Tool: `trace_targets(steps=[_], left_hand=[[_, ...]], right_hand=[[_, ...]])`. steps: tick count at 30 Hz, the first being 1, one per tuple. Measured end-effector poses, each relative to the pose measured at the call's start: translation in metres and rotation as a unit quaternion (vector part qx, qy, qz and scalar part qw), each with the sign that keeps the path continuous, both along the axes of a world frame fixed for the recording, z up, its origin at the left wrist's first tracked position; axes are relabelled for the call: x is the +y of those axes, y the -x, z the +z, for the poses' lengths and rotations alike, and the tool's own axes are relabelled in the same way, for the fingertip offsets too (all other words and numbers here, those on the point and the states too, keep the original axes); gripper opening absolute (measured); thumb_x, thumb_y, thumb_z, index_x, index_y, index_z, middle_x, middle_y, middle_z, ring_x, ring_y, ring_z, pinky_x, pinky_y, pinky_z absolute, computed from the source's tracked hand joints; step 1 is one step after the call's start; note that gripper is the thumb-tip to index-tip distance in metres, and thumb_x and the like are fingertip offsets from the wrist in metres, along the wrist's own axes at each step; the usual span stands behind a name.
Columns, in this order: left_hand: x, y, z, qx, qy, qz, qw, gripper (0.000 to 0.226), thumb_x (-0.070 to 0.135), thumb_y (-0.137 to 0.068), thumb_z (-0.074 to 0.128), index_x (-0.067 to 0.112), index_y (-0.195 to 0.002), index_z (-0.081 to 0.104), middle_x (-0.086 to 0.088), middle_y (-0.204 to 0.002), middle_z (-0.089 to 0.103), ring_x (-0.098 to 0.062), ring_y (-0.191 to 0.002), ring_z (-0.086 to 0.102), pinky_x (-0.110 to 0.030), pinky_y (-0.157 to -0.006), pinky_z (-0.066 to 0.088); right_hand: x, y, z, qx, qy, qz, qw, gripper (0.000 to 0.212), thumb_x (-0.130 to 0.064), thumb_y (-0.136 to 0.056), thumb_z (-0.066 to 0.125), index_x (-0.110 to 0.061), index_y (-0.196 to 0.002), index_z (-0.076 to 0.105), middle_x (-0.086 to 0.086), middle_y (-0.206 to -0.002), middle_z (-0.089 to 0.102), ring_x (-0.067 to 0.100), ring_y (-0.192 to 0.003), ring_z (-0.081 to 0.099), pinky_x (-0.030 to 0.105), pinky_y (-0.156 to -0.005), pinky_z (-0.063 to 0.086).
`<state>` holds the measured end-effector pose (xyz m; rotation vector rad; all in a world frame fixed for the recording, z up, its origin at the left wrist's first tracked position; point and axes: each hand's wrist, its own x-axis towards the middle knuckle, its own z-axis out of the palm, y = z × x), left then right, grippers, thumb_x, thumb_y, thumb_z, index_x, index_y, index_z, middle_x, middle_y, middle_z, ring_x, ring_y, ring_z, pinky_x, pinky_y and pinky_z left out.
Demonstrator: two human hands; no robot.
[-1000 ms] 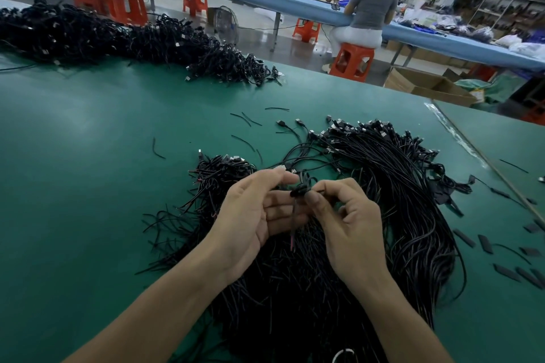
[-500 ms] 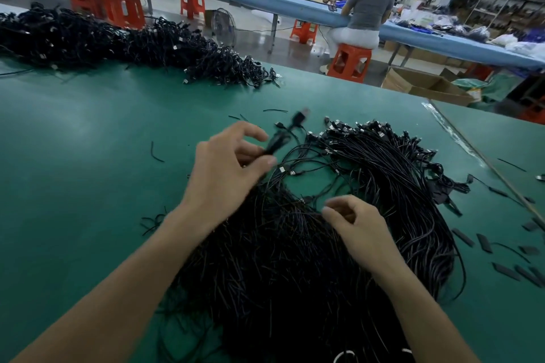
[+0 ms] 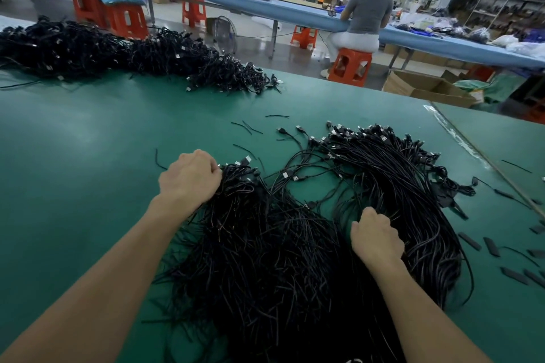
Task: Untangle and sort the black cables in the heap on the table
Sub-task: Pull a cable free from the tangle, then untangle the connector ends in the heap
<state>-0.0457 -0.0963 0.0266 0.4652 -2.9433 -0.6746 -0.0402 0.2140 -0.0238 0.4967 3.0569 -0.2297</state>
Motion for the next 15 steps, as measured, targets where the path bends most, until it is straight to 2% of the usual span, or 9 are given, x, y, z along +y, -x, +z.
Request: trace_targets(steps=[2, 4, 5, 7, 9, 12, 15], left_hand=[[0.0, -0.003, -0.004, 0.01, -0.031, -0.007, 0.999, 0.049, 0.043, -0.1, 0.046, 0.011, -0.068, 0.062, -0.003, -0.067, 0.064, -0.025, -0.067, 0.063, -0.034, -0.063, 0.051], [0.003, -0.005, -0.007, 0.027, -0.046, -0.012, 0.998, 0.057, 0.053, -0.1, 0.038, 0.011, -0.066, 0.055, -0.003, -0.067, 0.061, -0.026, -0.067, 0.061, -0.035, -0.065, 0.05], [0.005, -0.006, -0.009, 0.039, -0.033, -0.016, 0.999, 0.052, 0.055, -0.099, 0.038, 0.015, -0.072, 0.058, -0.002, -0.076, 0.062, -0.026, -0.075, 0.062, -0.038, -0.071, 0.052], [0.009, -0.01, -0.01, 0.07, 0.016, -0.015, 0.997, 0.036, 0.054, -0.096, 0.046, 0.023, -0.1, 0.064, 0.0, -0.101, 0.063, -0.025, -0.096, 0.06, -0.042, -0.086, 0.049], [0.015, -0.013, -0.011, 0.124, 0.049, -0.019, 0.991, 0.034, 0.049, -0.094, 0.055, 0.024, -0.114, 0.063, 0.0, -0.113, 0.062, -0.025, -0.106, 0.057, -0.045, -0.092, 0.043], [0.026, -0.018, -0.007, 0.234, 0.074, -0.043, 0.968, 0.024, 0.042, -0.092, 0.062, 0.023, -0.106, 0.067, 0.002, -0.107, 0.065, -0.024, -0.103, 0.058, -0.042, -0.089, 0.041], [0.038, -0.023, 0.003, 0.311, 0.063, -0.099, 0.943, 0.013, 0.033, -0.09, 0.065, 0.021, -0.091, 0.068, 0.004, -0.092, 0.066, -0.022, -0.091, 0.058, -0.039, -0.082, 0.044]], right_hand=[[-0.002, 0.005, 0.001, -0.004, -0.016, -0.002, 1.0, 0.016, -0.023, -0.102, 0.045, -0.01, -0.11, 0.049, 0.01, -0.114, 0.055, 0.03, -0.095, 0.058, 0.038, -0.072, 0.043], [-0.002, 0.009, 0.001, 0.015, 0.003, -0.015, 1.0, 0.012, -0.02, -0.101, 0.048, -0.011, -0.108, 0.053, 0.009, -0.112, 0.055, 0.028, -0.087, 0.055, 0.037, -0.072, 0.045], [0.0, 0.011, 0.001, 0.027, 0.019, -0.023, 0.999, 0.013, -0.021, -0.101, 0.05, -0.011, -0.108, 0.056, 0.009, -0.111, 0.056, 0.027, -0.085, 0.053, 0.037, -0.072, 0.045], [0.003, 0.013, 0.0, 0.032, 0.046, -0.045, 0.997, 0.015, -0.02, -0.101, 0.049, -0.011, -0.107, 0.059, 0.01, -0.11, 0.058, 0.028, -0.085, 0.055, 0.036, -0.072, 0.045], [0.008, 0.017, -0.002, 0.016, 0.06, -0.054, 0.997, 0.015, -0.012, -0.098, 0.046, -0.008, -0.096, 0.06, 0.011, -0.103, 0.059, 0.03, -0.082, 0.057, 0.034, -0.066, 0.043], [0.011, 0.023, -0.001, 0.02, 0.102, -0.04, 0.994, 0.016, -0.004, -0.095, 0.042, -0.009, -0.081, 0.05, 0.013, -0.092, 0.052, 0.026, -0.07, 0.046, 0.031, -0.057, 0.034], [0.009, 0.03, 0.005, 0.075, 0.24, -0.027, 0.967, 0.023, -0.006, -0.1, 0.043, -0.01, -0.079, 0.049, 0.007, -0.085, 0.048, 0.021, -0.064, 0.045, 0.032, -0.058, 0.04]])
